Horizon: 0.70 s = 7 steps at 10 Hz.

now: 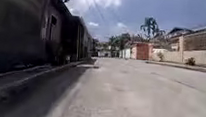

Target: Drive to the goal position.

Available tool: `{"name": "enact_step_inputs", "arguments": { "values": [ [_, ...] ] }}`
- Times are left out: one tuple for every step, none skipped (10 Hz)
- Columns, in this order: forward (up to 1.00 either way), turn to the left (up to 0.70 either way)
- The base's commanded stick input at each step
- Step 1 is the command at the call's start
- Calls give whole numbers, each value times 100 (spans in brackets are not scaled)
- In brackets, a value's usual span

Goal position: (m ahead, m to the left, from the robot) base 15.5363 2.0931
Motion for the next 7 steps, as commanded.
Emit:
{"name": "enact_step_inputs", "arguments": {
  "values": [
    [100, -3],
    [100, -3],
    [100, -2],
    [100, -2],
    [100, 1],
    [100, 0],
    [100, 0]
  ]
}}
